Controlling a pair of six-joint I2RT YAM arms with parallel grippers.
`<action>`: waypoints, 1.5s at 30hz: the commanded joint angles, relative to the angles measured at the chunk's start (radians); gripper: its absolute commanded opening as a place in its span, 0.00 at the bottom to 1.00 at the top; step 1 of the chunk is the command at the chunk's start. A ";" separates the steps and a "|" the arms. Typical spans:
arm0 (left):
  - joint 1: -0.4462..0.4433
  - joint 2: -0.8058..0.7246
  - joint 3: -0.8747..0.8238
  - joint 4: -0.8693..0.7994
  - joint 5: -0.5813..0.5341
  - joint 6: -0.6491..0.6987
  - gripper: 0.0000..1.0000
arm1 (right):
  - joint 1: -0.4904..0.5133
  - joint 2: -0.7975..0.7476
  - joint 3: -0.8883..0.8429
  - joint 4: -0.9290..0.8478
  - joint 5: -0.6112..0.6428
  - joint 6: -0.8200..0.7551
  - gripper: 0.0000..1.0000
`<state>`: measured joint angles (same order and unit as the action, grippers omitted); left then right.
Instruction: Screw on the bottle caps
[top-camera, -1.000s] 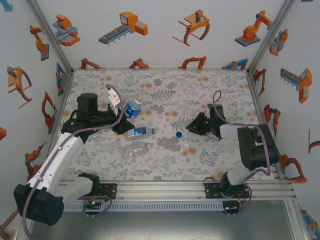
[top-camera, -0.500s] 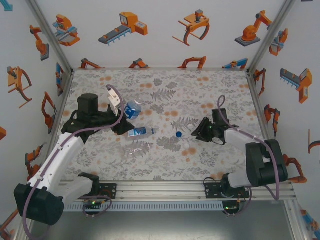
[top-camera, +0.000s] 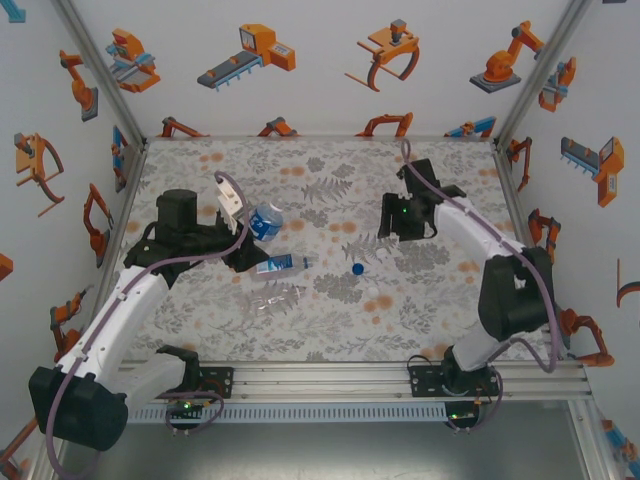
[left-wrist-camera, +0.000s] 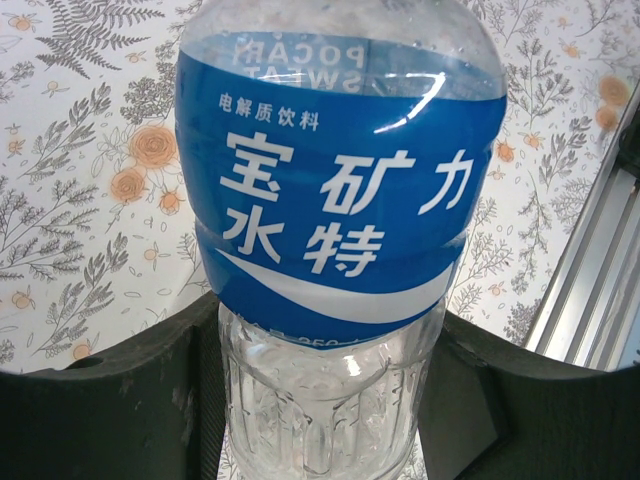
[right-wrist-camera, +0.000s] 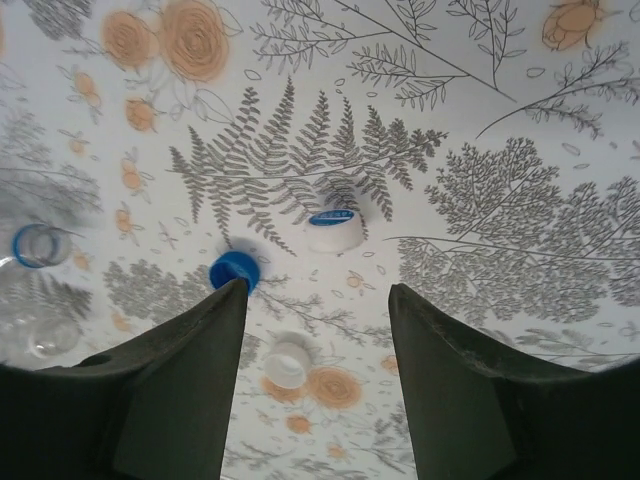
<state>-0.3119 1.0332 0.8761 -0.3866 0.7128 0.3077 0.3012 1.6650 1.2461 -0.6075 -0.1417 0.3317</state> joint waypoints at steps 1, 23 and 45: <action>0.002 -0.021 -0.002 -0.005 0.001 0.028 0.02 | 0.029 0.096 0.109 -0.178 0.054 -0.134 0.56; -0.002 -0.028 -0.008 -0.006 -0.011 0.027 0.02 | 0.102 0.375 0.268 -0.255 0.076 -0.124 0.50; -0.005 -0.030 -0.012 0.000 -0.014 0.022 0.02 | 0.117 0.309 0.201 -0.130 0.108 -0.089 0.34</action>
<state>-0.3138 1.0195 0.8742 -0.3870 0.6949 0.3149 0.4080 2.0335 1.4818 -0.8009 -0.0723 0.2150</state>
